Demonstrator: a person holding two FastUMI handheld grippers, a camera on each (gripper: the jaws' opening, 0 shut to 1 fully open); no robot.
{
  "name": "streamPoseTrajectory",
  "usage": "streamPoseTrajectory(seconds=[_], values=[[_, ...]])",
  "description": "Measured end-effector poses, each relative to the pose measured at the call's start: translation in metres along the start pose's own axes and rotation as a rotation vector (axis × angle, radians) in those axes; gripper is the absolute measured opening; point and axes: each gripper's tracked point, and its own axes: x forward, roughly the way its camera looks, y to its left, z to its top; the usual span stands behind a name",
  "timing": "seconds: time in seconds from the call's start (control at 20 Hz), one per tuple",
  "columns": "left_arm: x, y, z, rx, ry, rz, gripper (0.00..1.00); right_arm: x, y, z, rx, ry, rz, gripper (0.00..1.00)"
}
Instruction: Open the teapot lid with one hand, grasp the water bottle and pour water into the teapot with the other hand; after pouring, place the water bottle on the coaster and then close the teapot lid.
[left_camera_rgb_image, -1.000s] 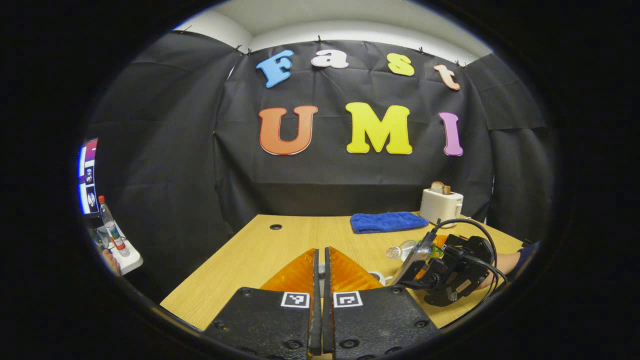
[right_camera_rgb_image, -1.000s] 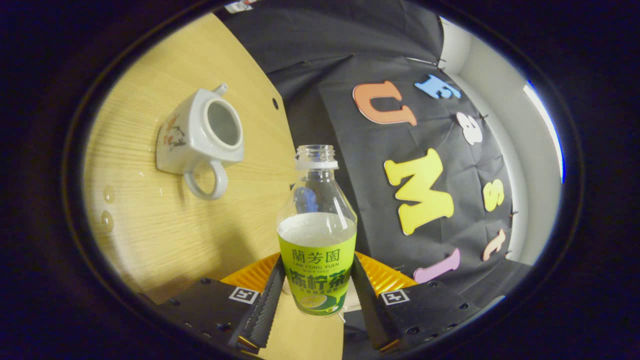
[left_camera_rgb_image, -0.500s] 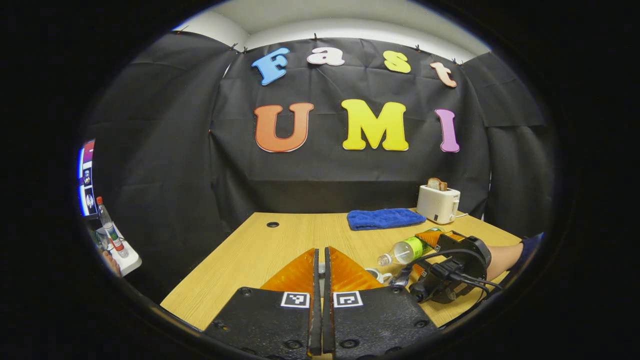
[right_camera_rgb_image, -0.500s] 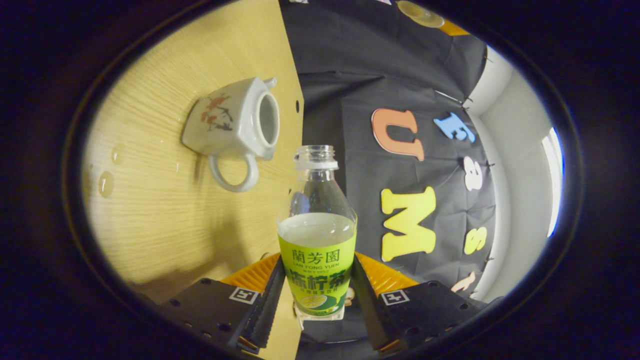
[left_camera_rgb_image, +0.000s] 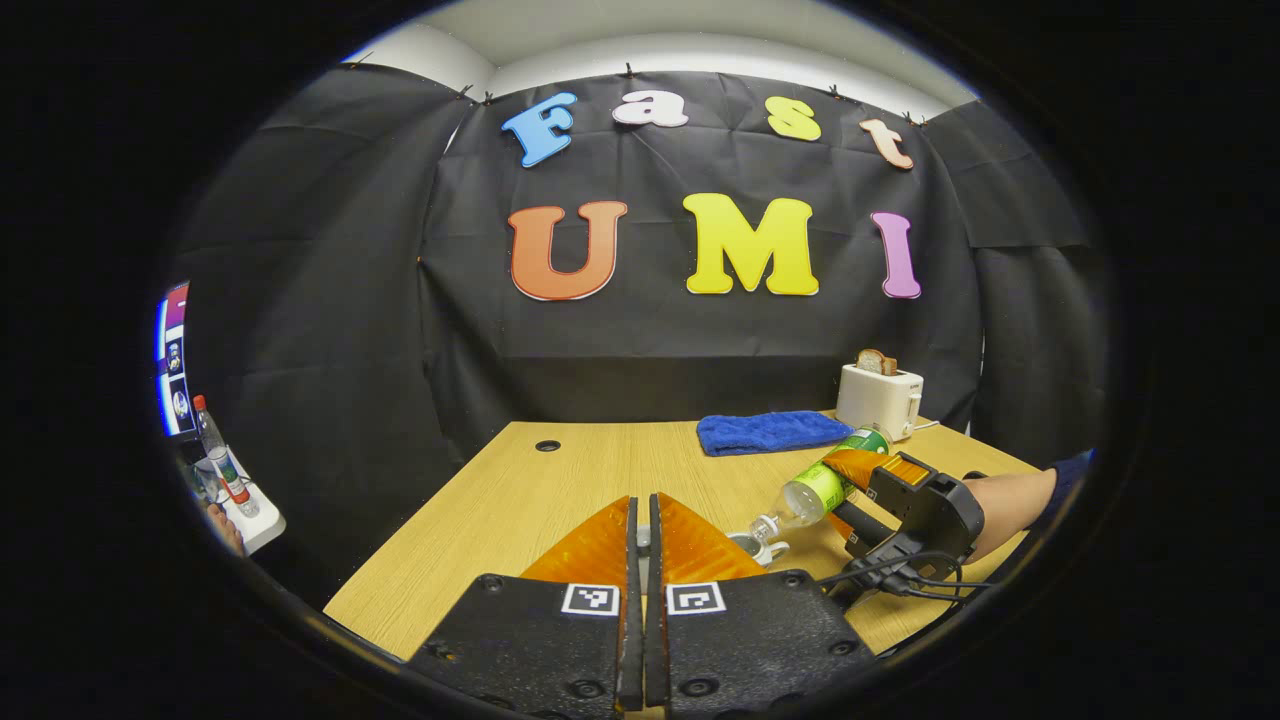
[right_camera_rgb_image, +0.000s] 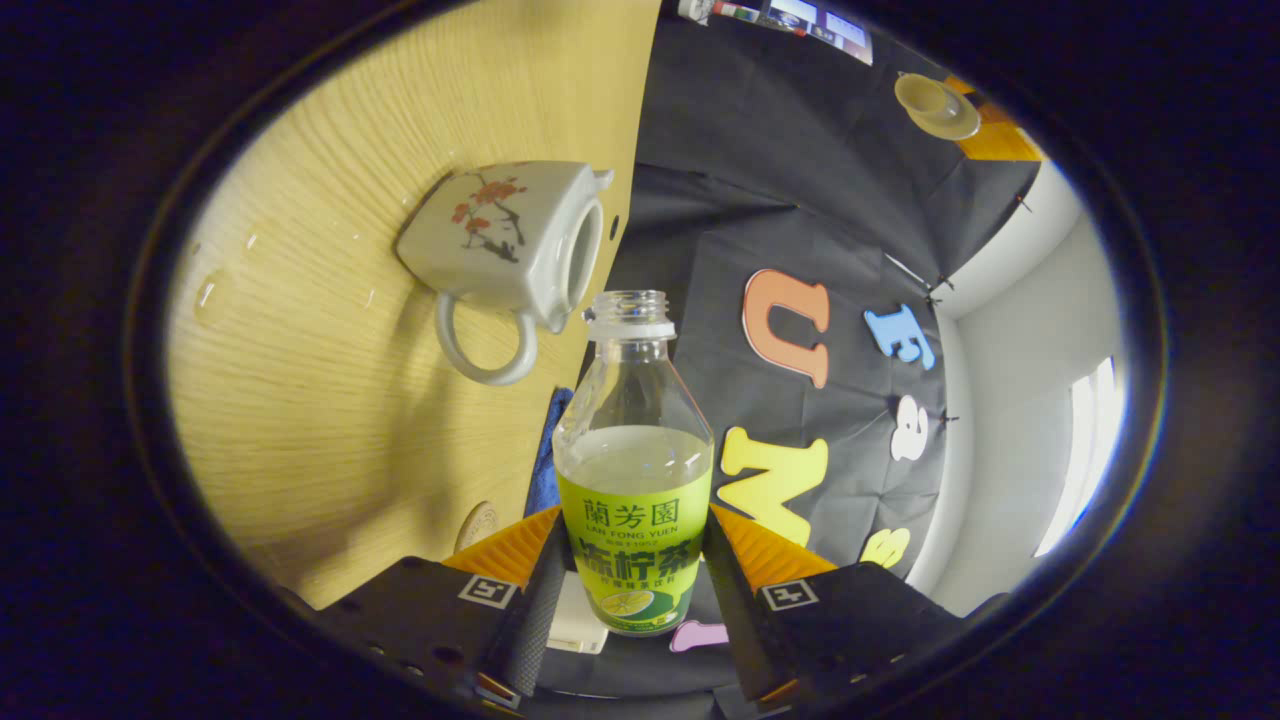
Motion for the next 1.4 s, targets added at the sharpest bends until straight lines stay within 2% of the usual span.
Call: streamPoseTrajectory(seconds=[0.75,0.95,1.4], values=[[-0.001,-0.001,-0.001,0.013,0.003,-0.005,0.03,0.004,-0.033,0.01,-0.157,-0.033,-0.142,0.73],[0.0,-0.002,-0.001,0.018,0.007,-0.007,0.03,0.005,-0.043,0.011,-0.234,-0.04,-0.197,0.75],[-0.001,-0.001,-0.003,0.017,0.013,-0.01,0.04,0.0,-0.06,0.015,-0.263,-0.055,-0.244,0.73]])
